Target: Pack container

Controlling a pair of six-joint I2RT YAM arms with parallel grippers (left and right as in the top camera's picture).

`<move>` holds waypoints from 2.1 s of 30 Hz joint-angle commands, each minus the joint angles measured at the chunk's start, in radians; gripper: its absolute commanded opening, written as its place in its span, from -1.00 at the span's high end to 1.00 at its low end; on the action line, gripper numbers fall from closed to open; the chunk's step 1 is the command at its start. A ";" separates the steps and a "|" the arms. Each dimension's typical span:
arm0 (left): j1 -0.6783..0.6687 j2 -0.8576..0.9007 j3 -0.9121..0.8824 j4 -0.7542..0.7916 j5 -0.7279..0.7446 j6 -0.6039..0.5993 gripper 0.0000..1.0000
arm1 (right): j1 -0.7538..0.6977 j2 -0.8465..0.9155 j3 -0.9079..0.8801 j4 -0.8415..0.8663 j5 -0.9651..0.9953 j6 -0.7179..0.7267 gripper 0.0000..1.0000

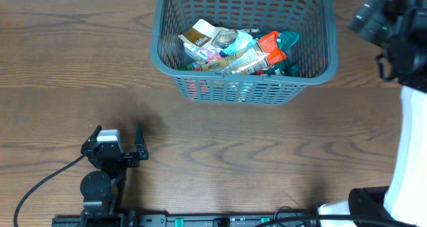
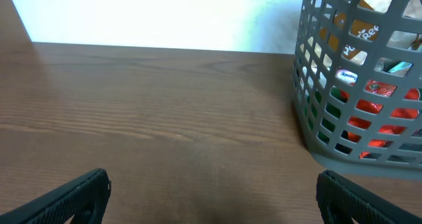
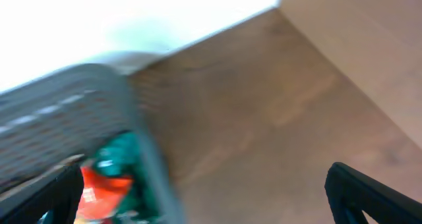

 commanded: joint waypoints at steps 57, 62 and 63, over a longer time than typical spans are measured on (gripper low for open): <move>0.006 -0.007 -0.026 -0.005 -0.005 0.010 -0.97 | 0.093 -1.415 -1.858 1.234 -0.468 -0.412 -0.98; 0.006 -0.007 -0.026 -0.005 -0.005 0.010 -0.97 | 0.092 -1.445 -1.955 1.325 -0.468 -0.412 -0.98; 0.006 -0.007 -0.026 -0.005 -0.005 0.010 -0.97 | 0.092 -1.449 -1.968 1.338 -0.468 -0.412 -0.99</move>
